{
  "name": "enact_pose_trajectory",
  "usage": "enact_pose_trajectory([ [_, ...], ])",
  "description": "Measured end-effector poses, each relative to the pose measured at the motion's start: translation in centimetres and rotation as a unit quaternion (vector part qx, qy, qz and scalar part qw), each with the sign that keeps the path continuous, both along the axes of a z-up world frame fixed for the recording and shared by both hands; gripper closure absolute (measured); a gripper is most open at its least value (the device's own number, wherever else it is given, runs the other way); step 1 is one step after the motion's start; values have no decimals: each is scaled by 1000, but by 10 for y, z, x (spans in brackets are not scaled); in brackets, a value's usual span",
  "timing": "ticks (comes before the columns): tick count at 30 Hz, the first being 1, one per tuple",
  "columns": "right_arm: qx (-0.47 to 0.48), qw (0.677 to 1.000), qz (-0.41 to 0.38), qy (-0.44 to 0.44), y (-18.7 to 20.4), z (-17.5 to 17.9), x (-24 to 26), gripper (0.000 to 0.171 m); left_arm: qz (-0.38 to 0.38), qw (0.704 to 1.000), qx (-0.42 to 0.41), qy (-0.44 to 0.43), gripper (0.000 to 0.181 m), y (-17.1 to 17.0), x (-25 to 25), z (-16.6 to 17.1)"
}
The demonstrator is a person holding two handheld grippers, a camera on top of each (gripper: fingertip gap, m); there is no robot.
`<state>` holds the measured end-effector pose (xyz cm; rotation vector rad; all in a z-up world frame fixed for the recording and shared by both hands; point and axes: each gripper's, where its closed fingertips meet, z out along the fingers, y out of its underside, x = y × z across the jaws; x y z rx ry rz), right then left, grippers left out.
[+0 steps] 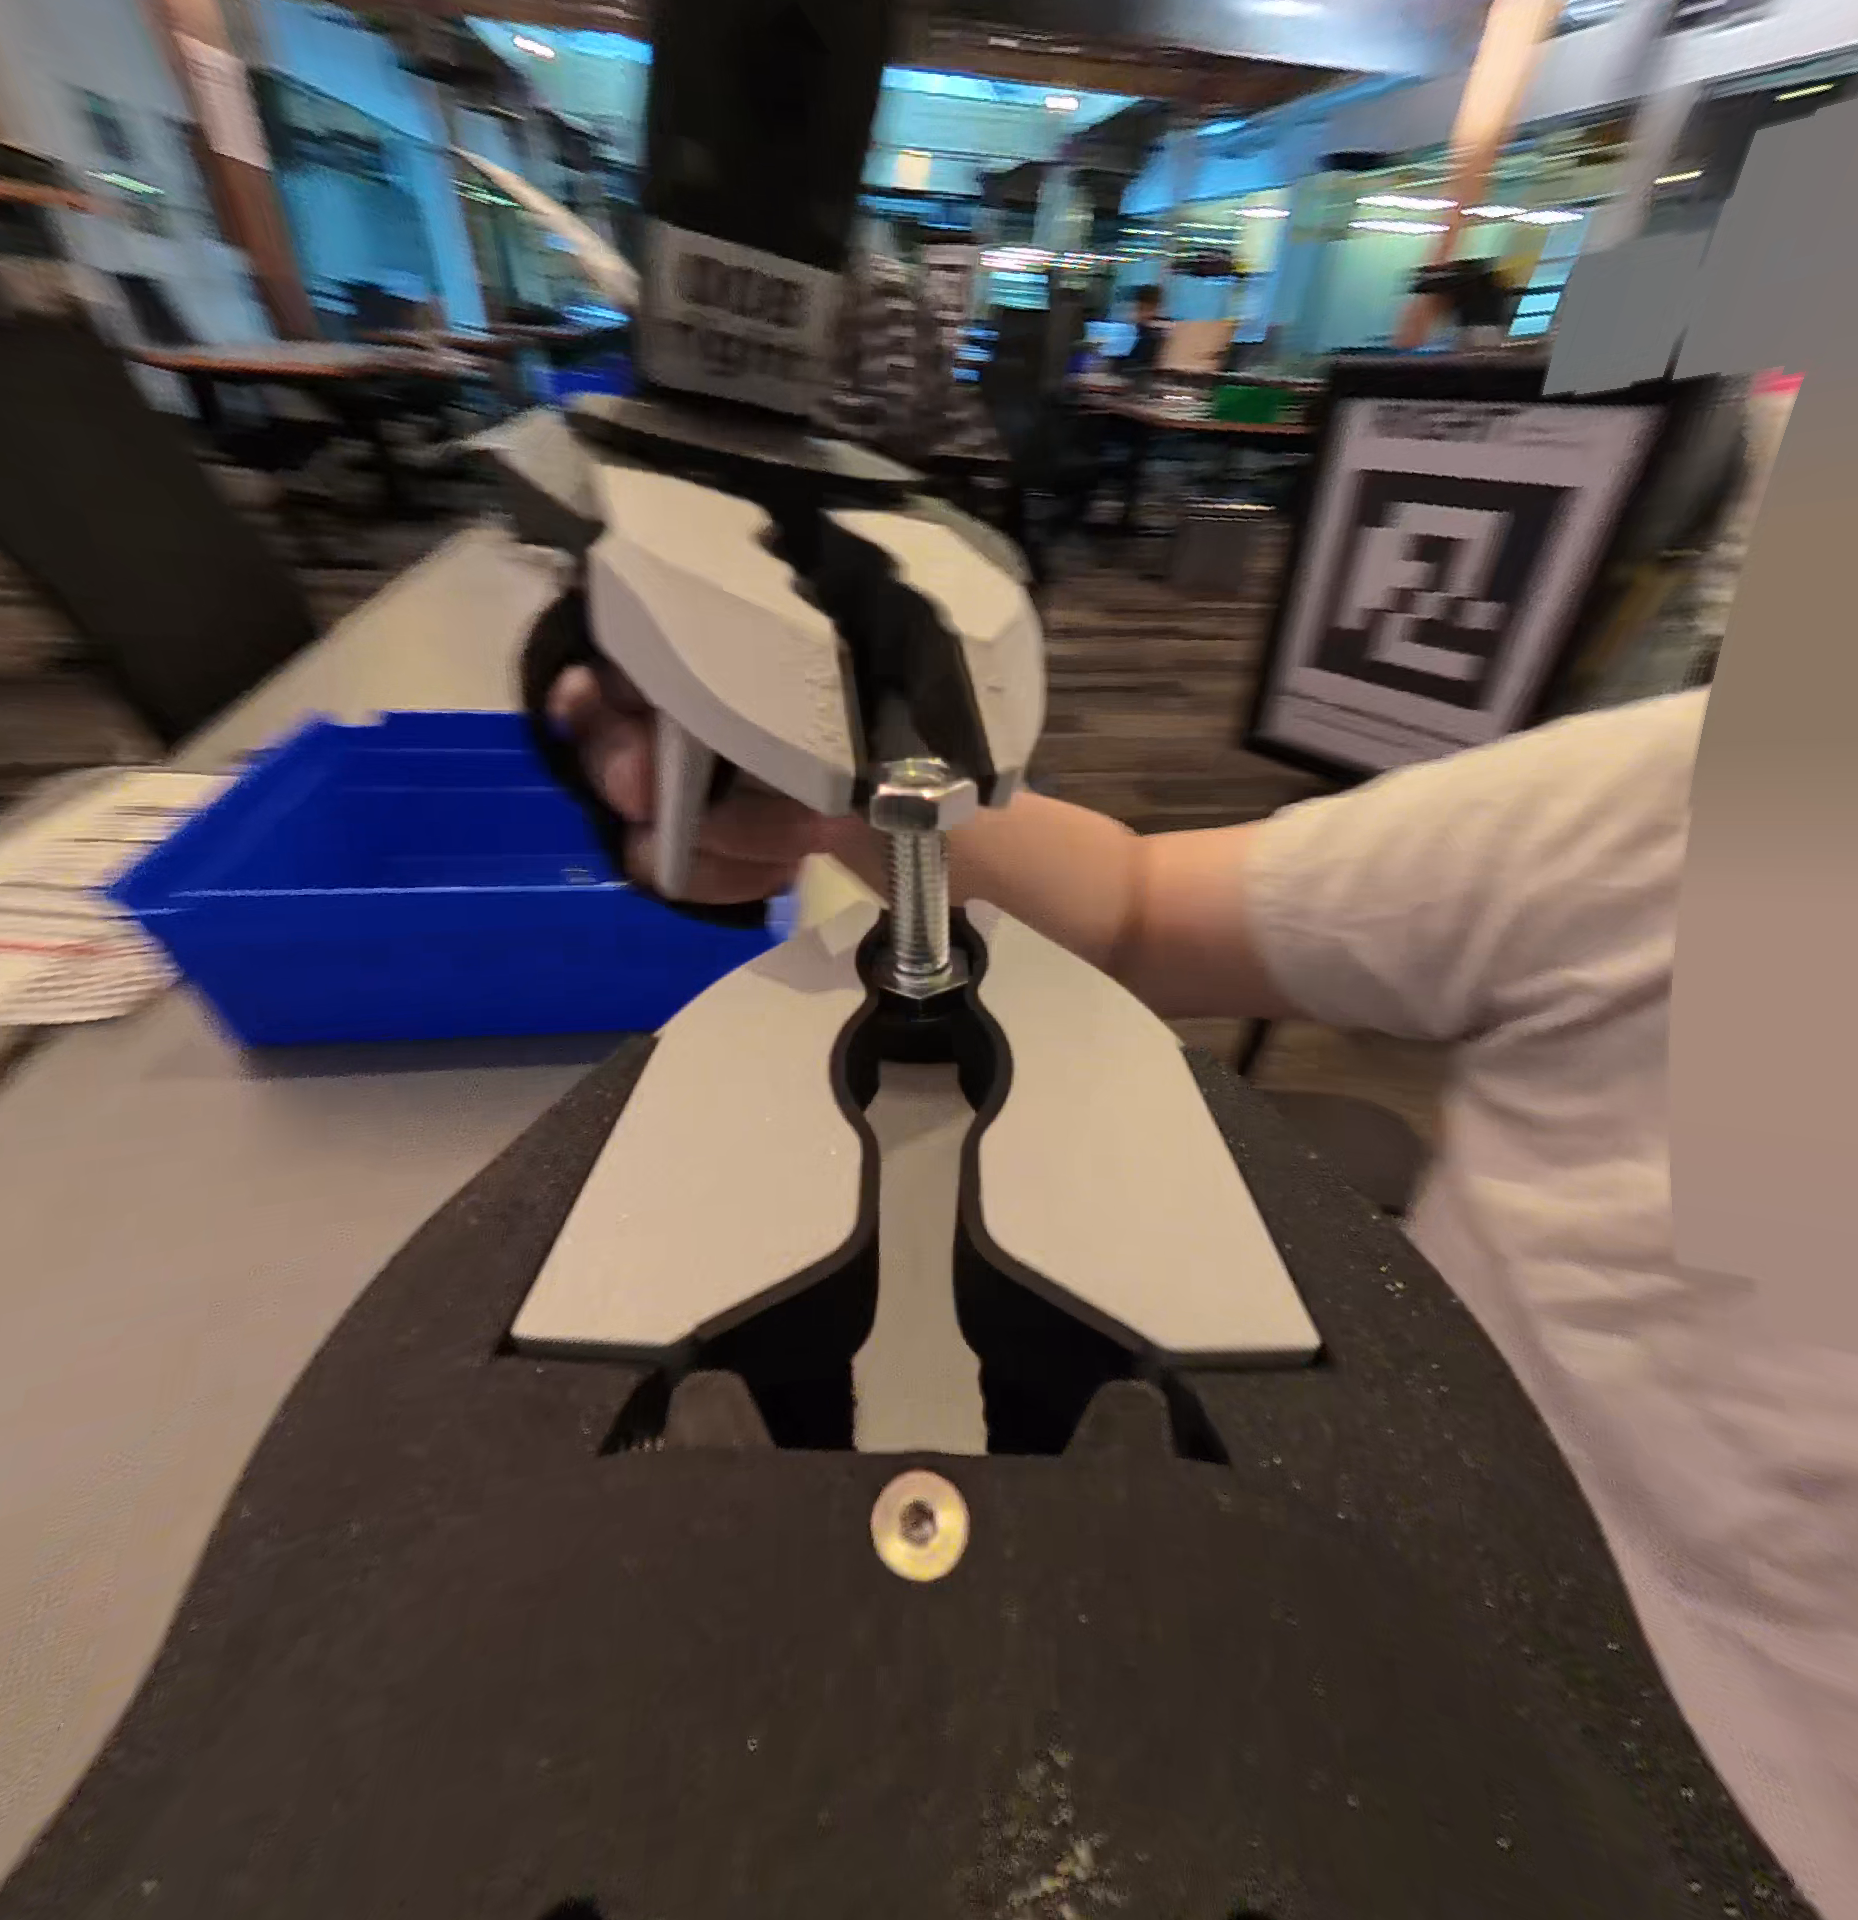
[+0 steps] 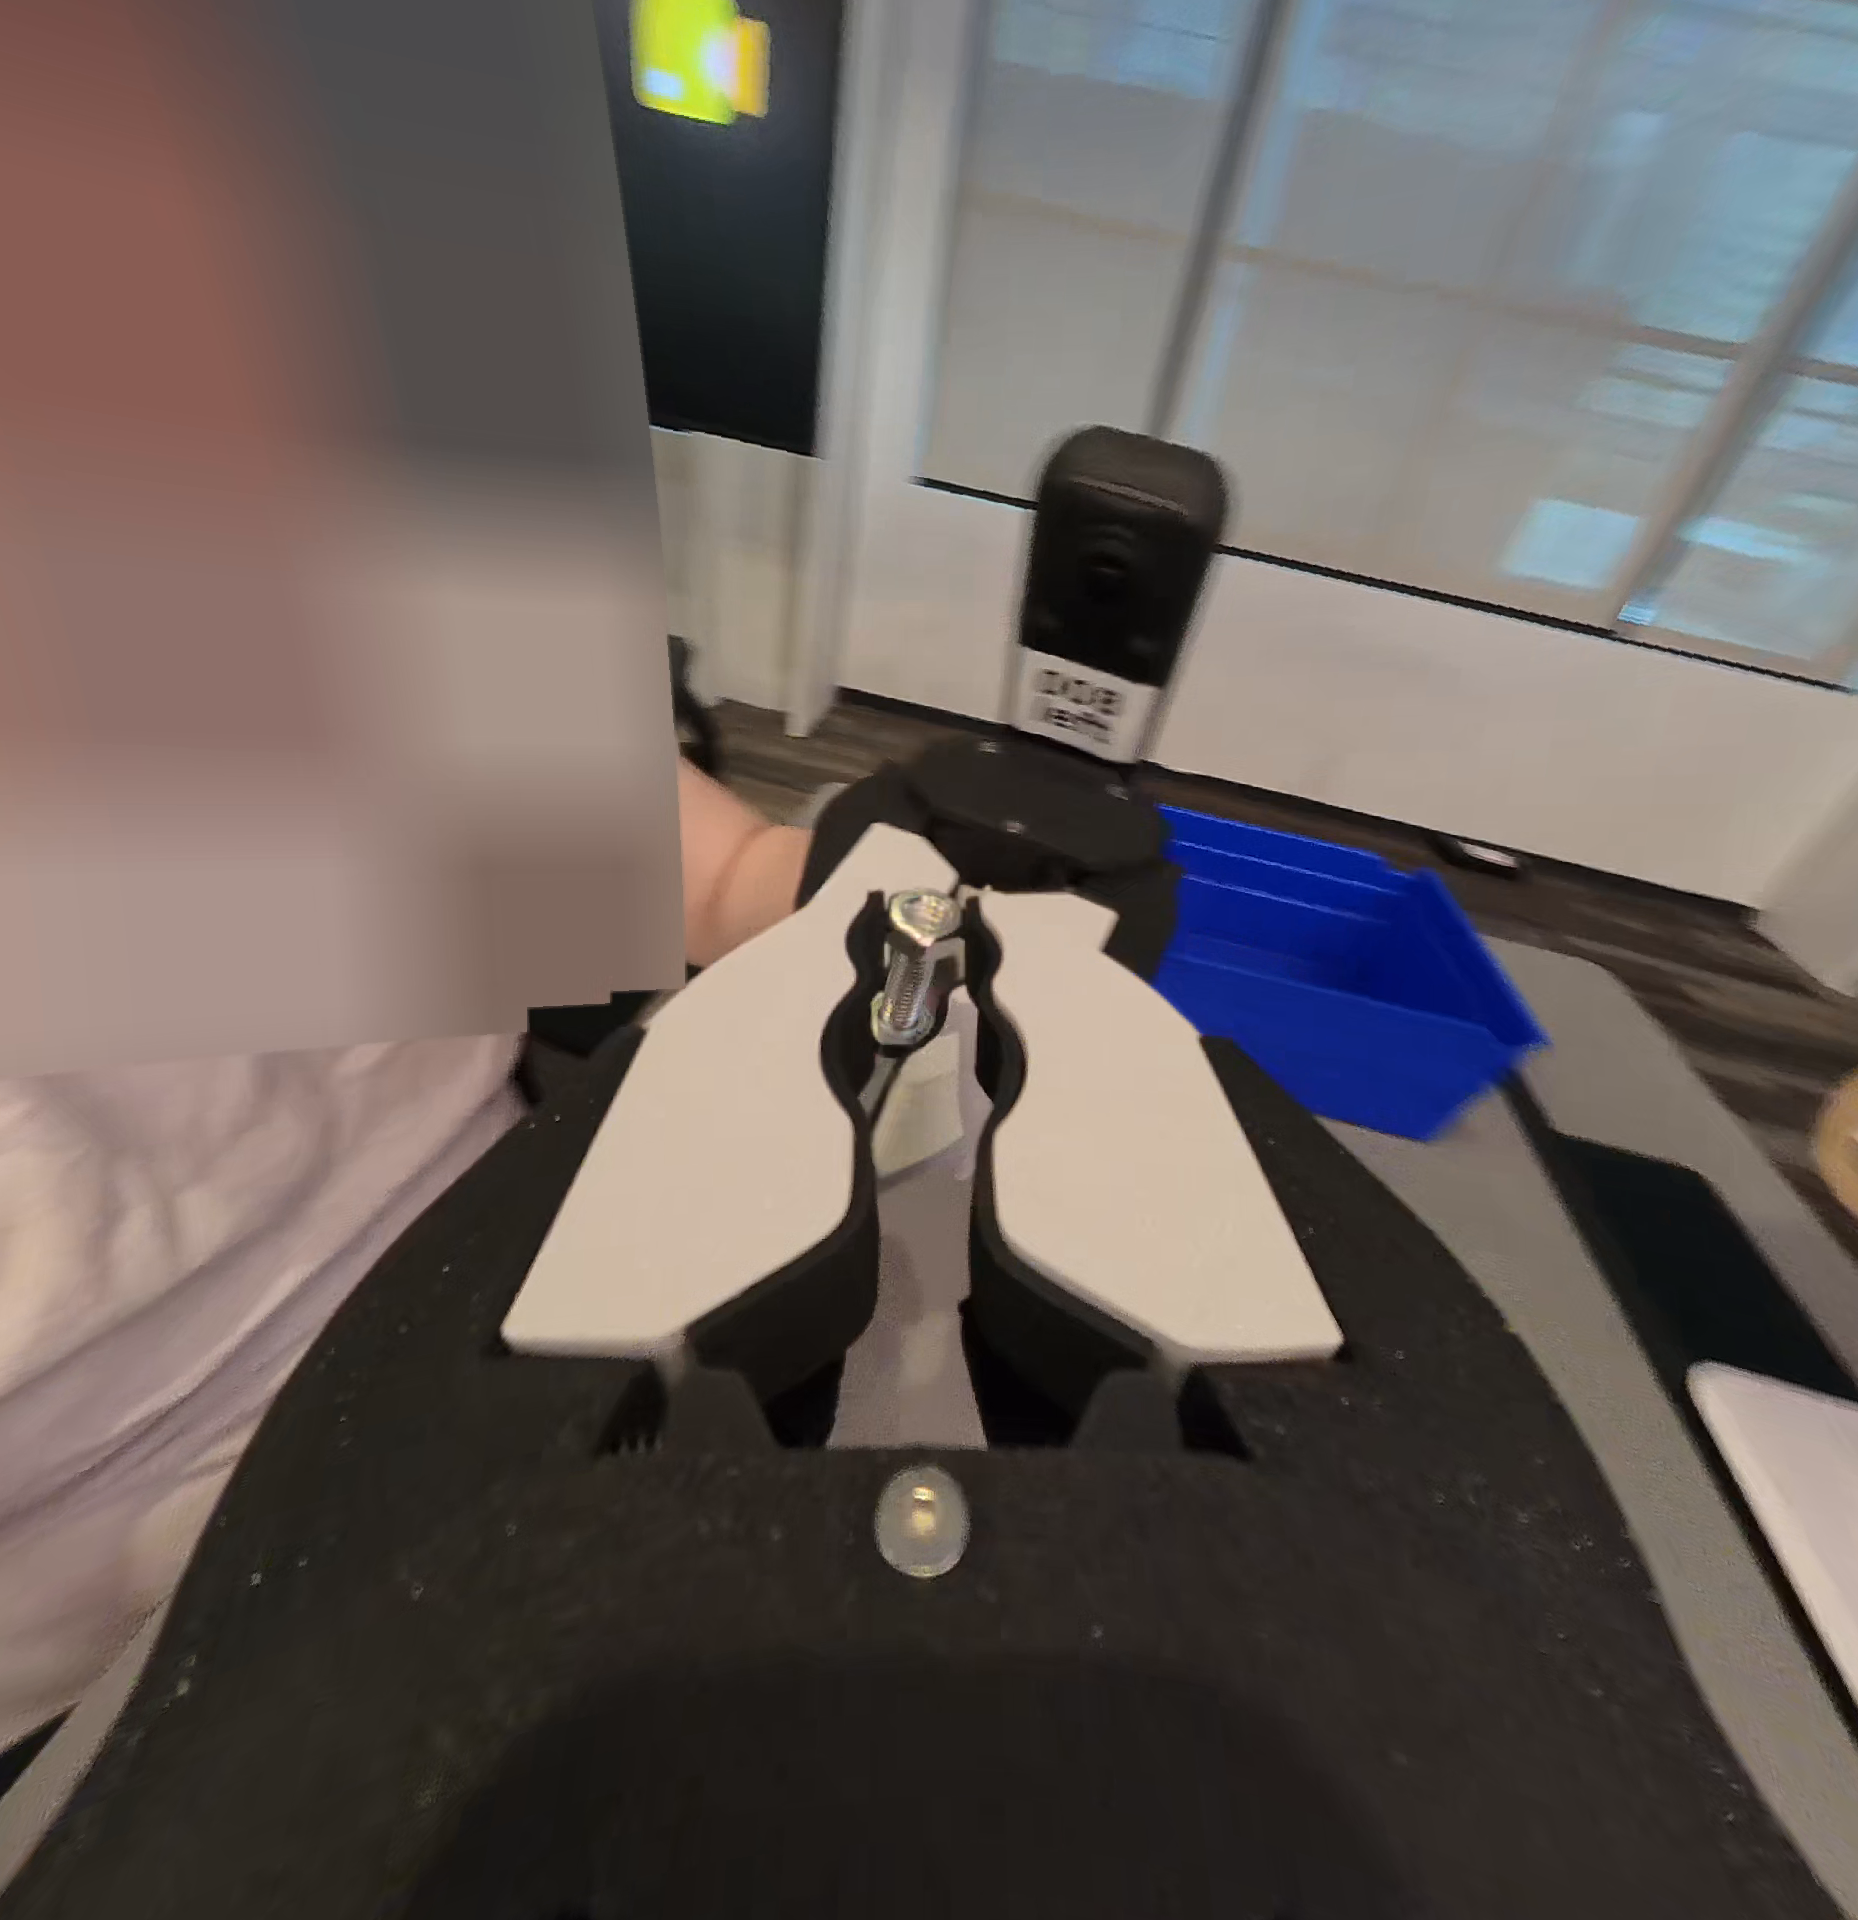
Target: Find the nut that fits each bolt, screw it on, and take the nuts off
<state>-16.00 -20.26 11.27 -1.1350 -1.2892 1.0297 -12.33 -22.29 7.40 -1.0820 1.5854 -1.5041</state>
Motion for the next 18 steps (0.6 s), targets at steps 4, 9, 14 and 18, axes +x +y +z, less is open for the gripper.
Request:
enact_pose_trajectory([
  [4, -2, 992, 128, 13, -33, -5, -2, 157, -134, 989, -51, 20, 172, -42, -10, -4],
  [9, -13, 976, 212, 47, -54, -5, -6, 157, -236, 965, -114, 23, 172, -68, -22, 0],
  [14, -12, 971, 230, 63, -57, -5, -7, 157, -264, 955, -135, 32, 172, -73, -27, 1],
  [18, -27, 968, 239, 71, -58, -4, -8, 157, -266, 954, -133, 28, 172, -73, -28, 1],
])
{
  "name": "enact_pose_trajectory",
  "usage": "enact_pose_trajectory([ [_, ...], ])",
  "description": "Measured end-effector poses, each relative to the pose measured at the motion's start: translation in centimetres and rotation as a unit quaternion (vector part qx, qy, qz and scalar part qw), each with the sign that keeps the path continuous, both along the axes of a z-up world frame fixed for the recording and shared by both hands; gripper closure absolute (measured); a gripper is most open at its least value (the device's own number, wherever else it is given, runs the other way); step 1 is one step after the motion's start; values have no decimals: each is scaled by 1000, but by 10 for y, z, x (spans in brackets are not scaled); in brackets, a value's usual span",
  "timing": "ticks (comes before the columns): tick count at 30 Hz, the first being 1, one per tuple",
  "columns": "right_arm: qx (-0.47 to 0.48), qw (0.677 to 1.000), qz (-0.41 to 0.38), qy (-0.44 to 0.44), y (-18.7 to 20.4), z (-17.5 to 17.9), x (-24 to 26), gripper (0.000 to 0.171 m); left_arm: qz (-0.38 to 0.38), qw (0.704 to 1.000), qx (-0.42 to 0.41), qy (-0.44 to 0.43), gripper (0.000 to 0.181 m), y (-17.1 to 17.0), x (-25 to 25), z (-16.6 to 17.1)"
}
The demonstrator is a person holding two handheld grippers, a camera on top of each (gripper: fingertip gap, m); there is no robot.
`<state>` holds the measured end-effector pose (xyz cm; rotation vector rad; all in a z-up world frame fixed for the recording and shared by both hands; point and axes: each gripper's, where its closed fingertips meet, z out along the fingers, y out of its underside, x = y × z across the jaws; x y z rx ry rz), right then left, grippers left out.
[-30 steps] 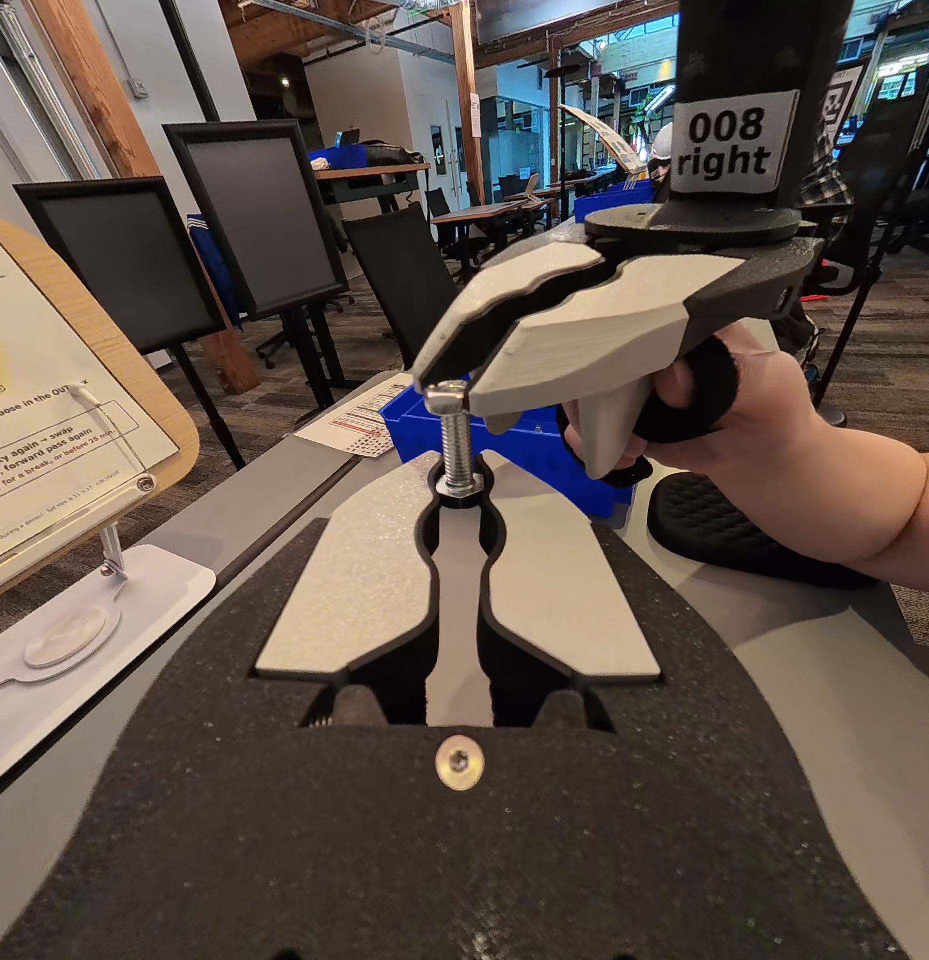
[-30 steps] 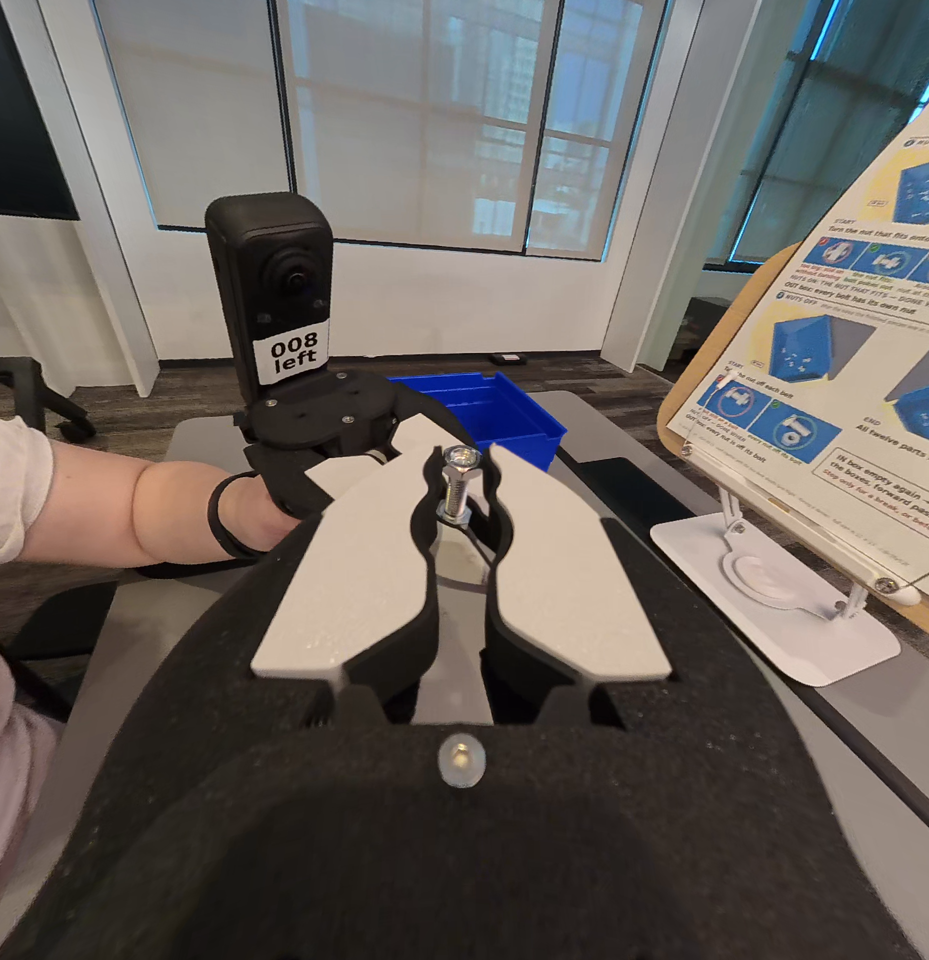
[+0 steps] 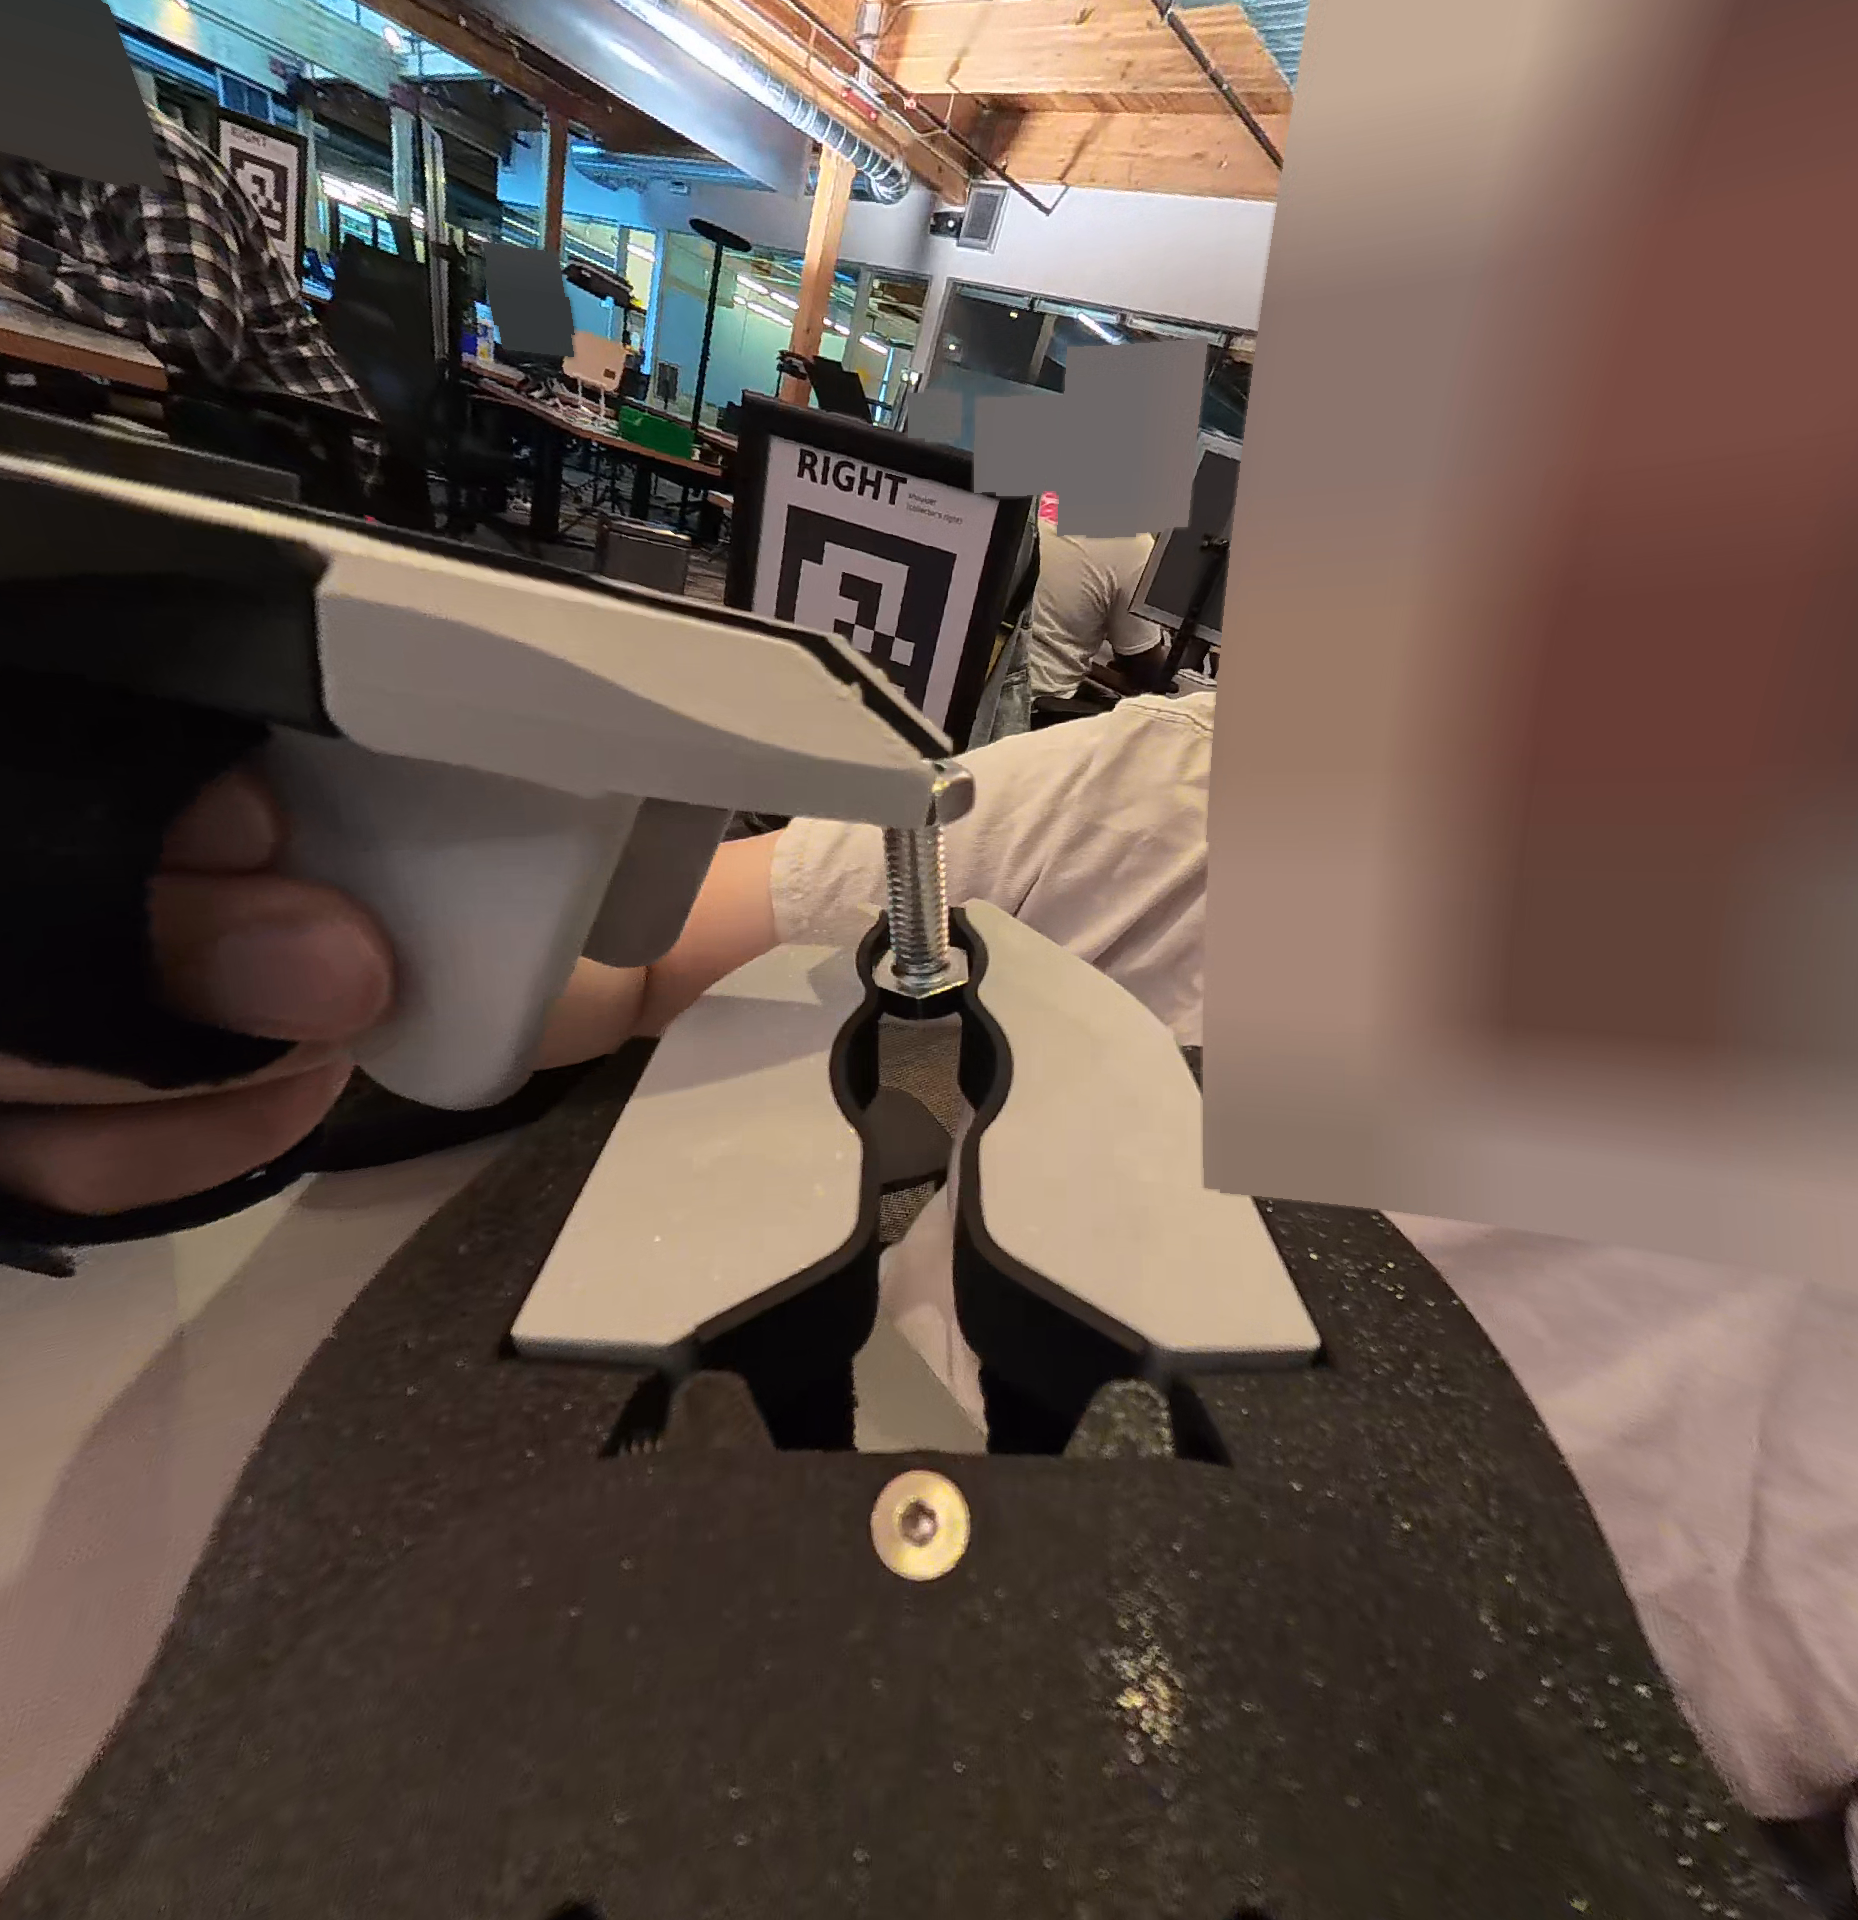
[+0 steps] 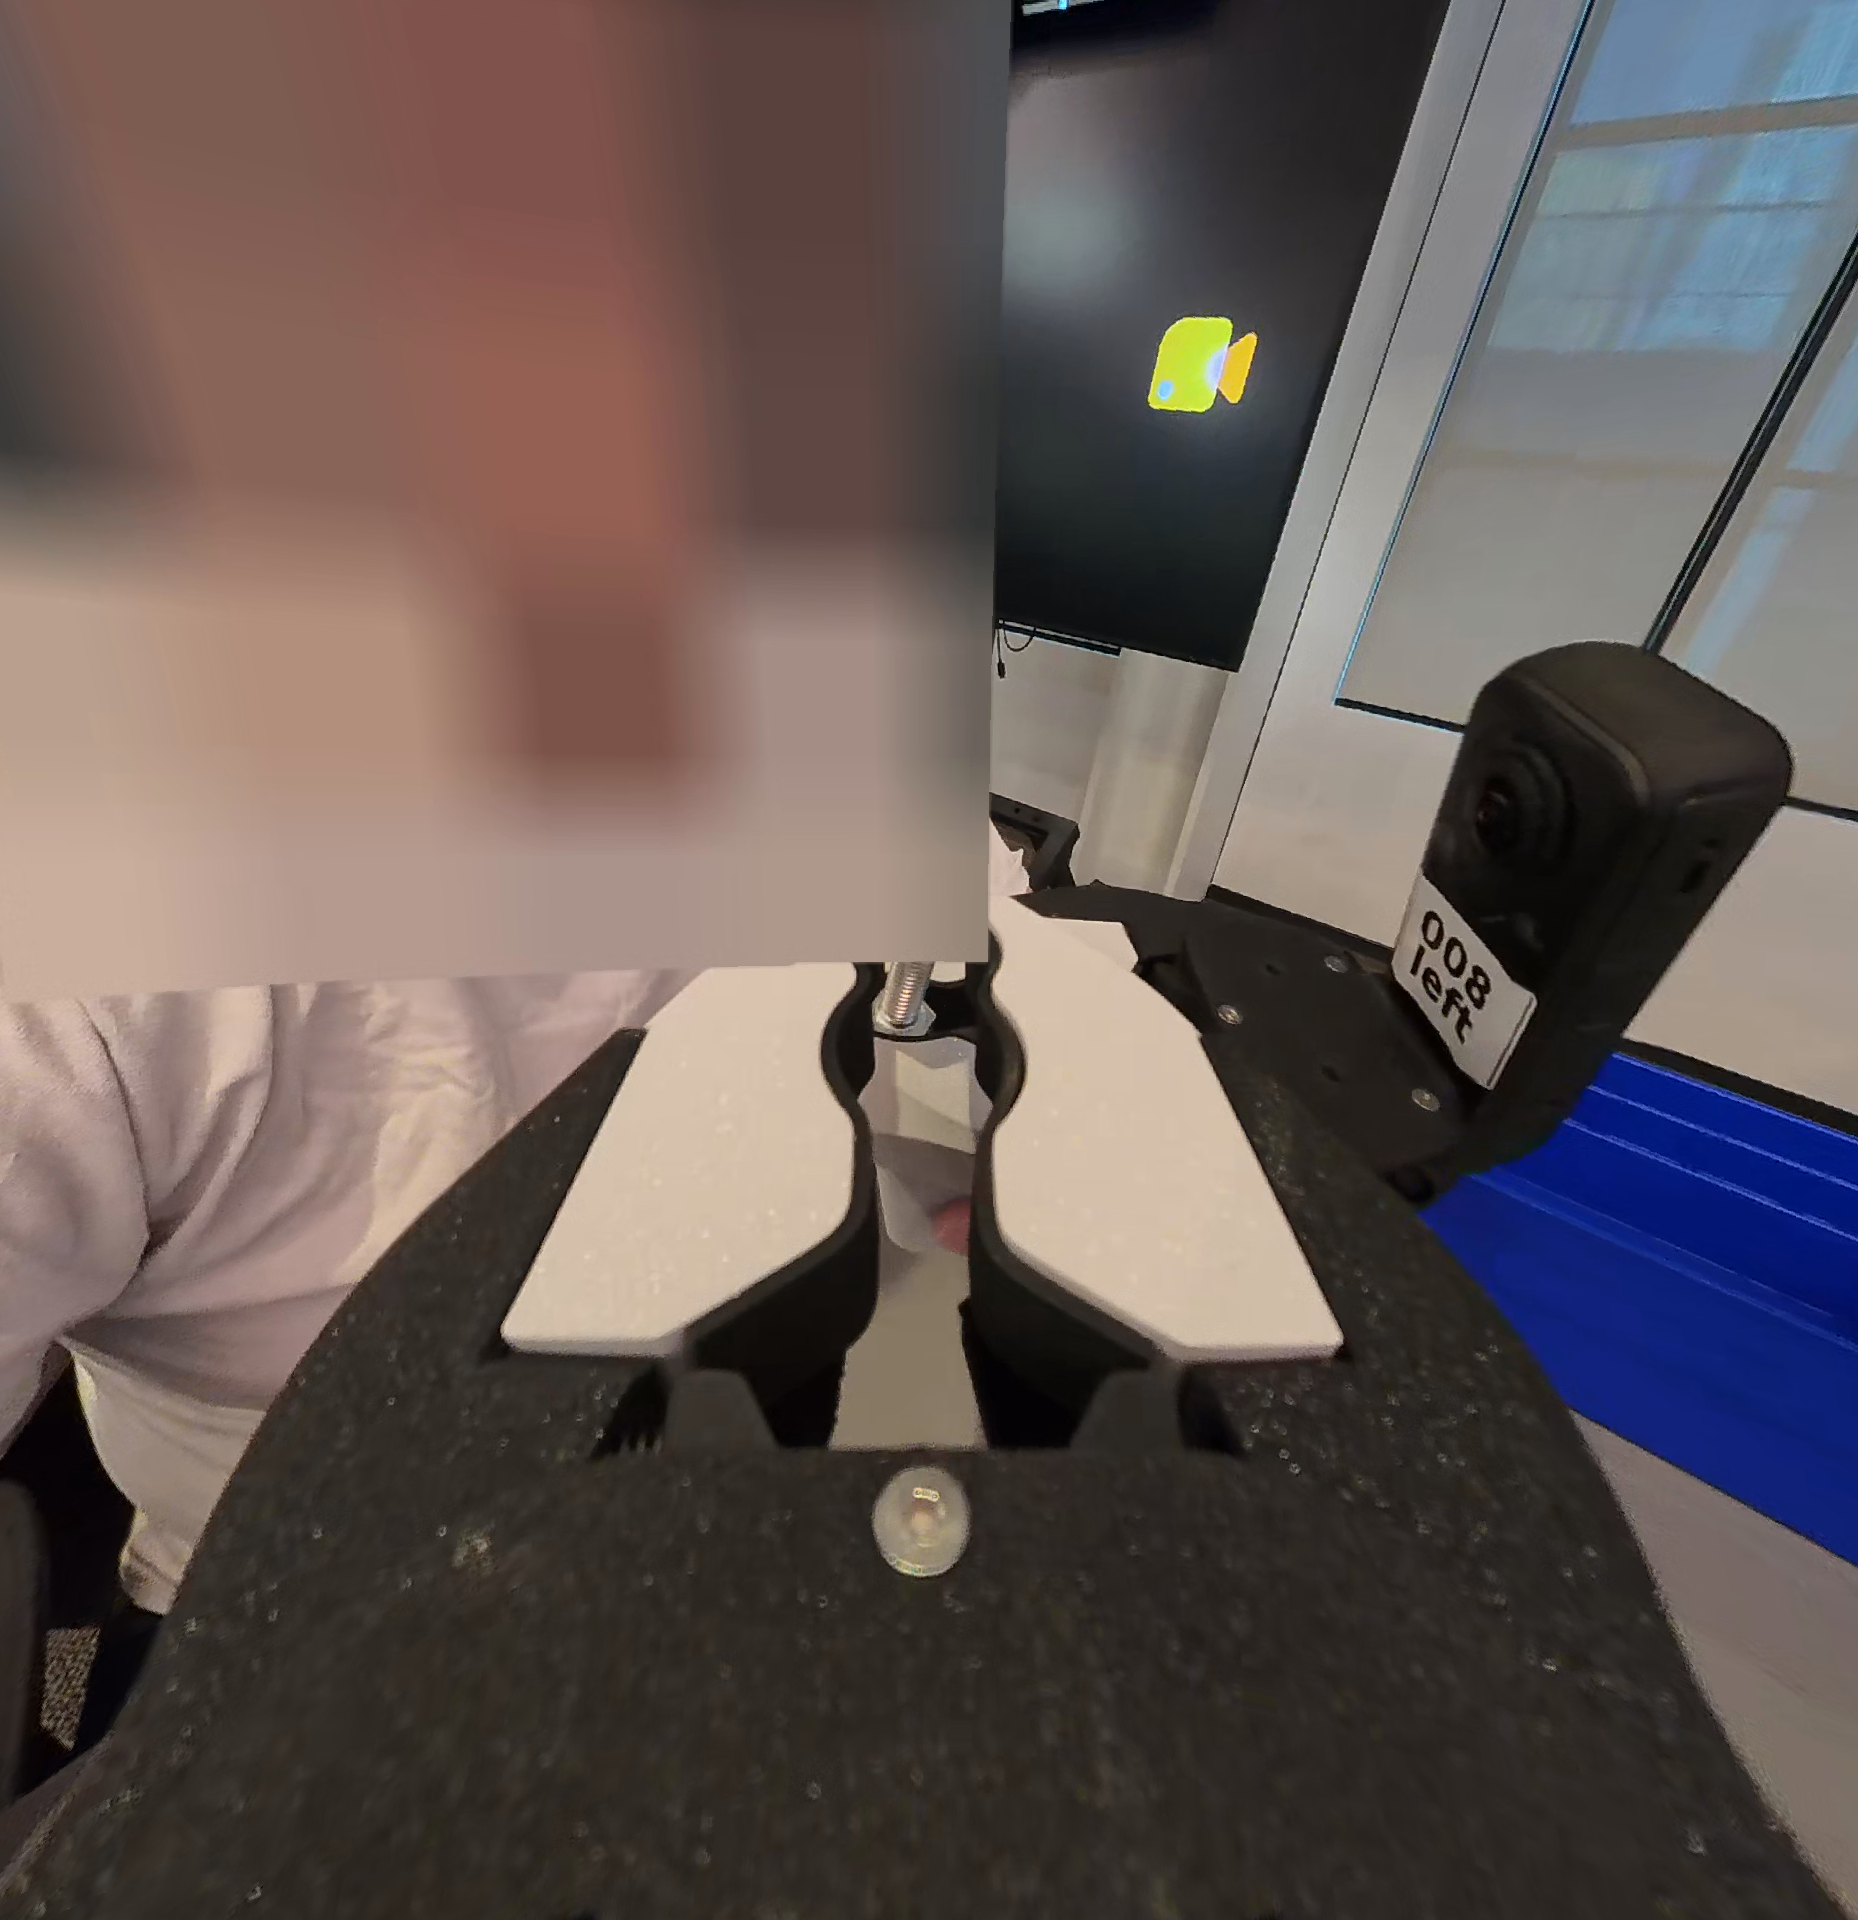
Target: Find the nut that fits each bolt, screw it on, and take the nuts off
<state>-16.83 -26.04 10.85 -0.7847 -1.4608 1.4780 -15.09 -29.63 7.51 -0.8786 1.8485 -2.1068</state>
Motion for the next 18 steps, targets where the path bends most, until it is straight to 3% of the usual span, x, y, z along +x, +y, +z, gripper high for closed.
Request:
enact_pose_trajectory([
  [3, 2, 1000, -27, 5, 7, 3, 1, 155, 19, 1000, -1, -7, 172, 6, 2, 4],
  [6, 6, 996, -88, 4, 23, 8, 6, 141, 57, 998, 1, -22, 172, 18, 4, 10],
  [9, 4, 985, -175, 5, 47, 16, 13, 138, 182, 981, 56, -28, 172, 51, 20, 6],
  [11, -4, 966, -260, 8, 70, 22, 19, 136, 309, 942, 129, -27, 172, 88, 32, -2],
  [13, -7, 943, -331, 15, 87, 29, 26, 135, 425, 883, 197, -29, 172, 124, 35, -7],
  [15, -12, 923, -383, 20, 97, 34, 31, 136, 485, 845, 221, -31, 172, 143, 33, -7],
  [18, -31, 904, -425, 23, 106, 32, 26, 139, 535, 816, 219, -9, 172, 161, 31, -12],
])
